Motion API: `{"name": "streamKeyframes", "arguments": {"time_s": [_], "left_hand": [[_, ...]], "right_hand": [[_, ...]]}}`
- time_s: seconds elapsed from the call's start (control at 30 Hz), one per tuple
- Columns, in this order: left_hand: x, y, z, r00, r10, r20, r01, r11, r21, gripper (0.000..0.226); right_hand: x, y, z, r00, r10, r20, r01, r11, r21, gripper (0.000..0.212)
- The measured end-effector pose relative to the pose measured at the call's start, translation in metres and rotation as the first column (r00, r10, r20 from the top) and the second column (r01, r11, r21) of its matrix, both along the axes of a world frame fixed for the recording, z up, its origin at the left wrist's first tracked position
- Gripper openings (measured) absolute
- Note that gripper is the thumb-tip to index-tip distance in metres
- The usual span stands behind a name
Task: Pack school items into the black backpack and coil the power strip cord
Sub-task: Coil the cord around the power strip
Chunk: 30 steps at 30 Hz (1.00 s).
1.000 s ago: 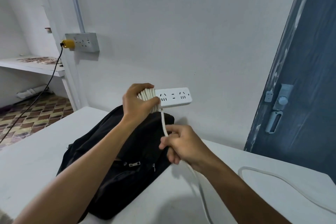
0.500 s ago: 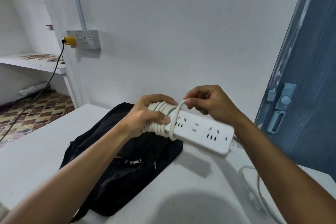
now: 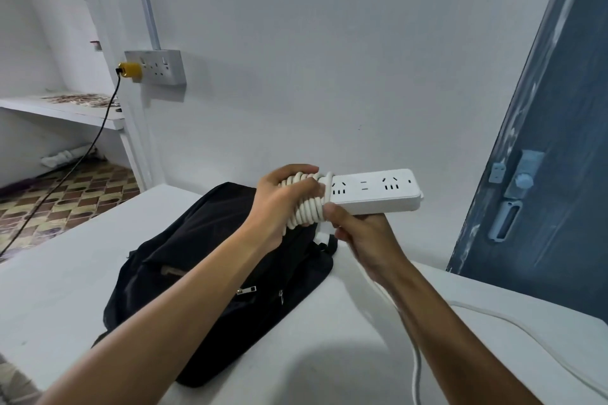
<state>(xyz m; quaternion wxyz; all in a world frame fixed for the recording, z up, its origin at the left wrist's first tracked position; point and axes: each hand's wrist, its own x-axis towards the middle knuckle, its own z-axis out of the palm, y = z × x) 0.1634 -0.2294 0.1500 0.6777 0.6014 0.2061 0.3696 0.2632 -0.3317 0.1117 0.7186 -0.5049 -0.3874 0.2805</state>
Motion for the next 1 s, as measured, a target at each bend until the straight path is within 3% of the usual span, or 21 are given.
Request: {"name": "streamKeyframes", "arguments": {"time_s": [0.1,0.17,0.2,0.27,0.3,0.37,0.47,0.53,0.6,0.67,0.77,0.9,1.0], "left_hand": [[0.003,-0.001,0.002,1.000,0.013,-0.013,-0.012,0.995,0.094,0.031],[0.004,0.000,0.001,0.998,0.053,-0.042,-0.041,0.966,0.255,0.048],[0.004,0.001,-0.001,0.992,0.112,-0.061,-0.079,0.913,0.400,0.051],[0.003,0.001,-0.006,0.958,0.255,-0.128,-0.085,0.682,0.726,0.061],[0.001,0.001,-0.006,0.945,0.281,-0.166,-0.027,0.575,0.818,0.069],[-0.003,0.001,0.000,0.938,0.247,-0.244,0.103,0.474,0.875,0.079],[-0.005,0.005,0.007,0.941,0.196,-0.277,0.180,0.405,0.897,0.077],[-0.006,0.007,0.006,0.946,0.147,-0.289,0.199,0.440,0.875,0.069],[-0.008,0.010,0.005,0.946,0.063,-0.318,0.236,0.539,0.809,0.065],[-0.009,0.017,0.003,0.940,0.011,-0.340,0.271,0.579,0.769,0.065],[-0.010,0.025,0.005,0.938,-0.005,-0.348,0.286,0.581,0.762,0.064],[-0.010,0.024,0.011,0.940,0.022,-0.342,0.278,0.532,0.800,0.056],[-0.011,0.027,0.015,0.949,0.047,-0.312,0.232,0.566,0.791,0.045]], "right_hand": [[-0.007,0.003,-0.007,0.996,-0.004,-0.085,0.006,1.000,0.023,0.046],[-0.009,0.001,-0.008,0.993,-0.004,-0.116,0.009,0.999,0.048,0.048],[-0.009,0.000,-0.008,0.993,0.001,-0.122,0.007,0.998,0.065,0.045],[-0.008,-0.001,-0.007,0.995,0.001,-0.103,0.008,0.996,0.087,0.038],[-0.008,-0.001,-0.006,0.996,-0.013,-0.087,0.020,0.996,0.084,0.034],[-0.009,-0.002,-0.005,0.997,-0.039,-0.064,0.044,0.996,0.083,0.025],[-0.012,-0.005,-0.001,0.997,-0.063,-0.035,0.065,0.996,0.059,0.024],[-0.012,-0.007,0.003,0.997,-0.081,-0.017,0.081,0.997,0.004,0.017],[-0.009,-0.009,0.005,0.998,-0.067,0.021,0.069,0.993,-0.094,0.010],[-0.003,-0.013,0.006,0.999,0.050,0.016,-0.048,0.990,-0.130,0.010],[0.005,-0.017,0.009,0.963,0.248,-0.109,-0.260,0.959,-0.116,0.015],[0.010,-0.020,0.009,0.928,0.326,-0.179,-0.348,0.931,-0.108,0.030],[0.014,-0.027,0.012,0.858,0.393,-0.330,-0.420,0.908,-0.011,0.040]]}}
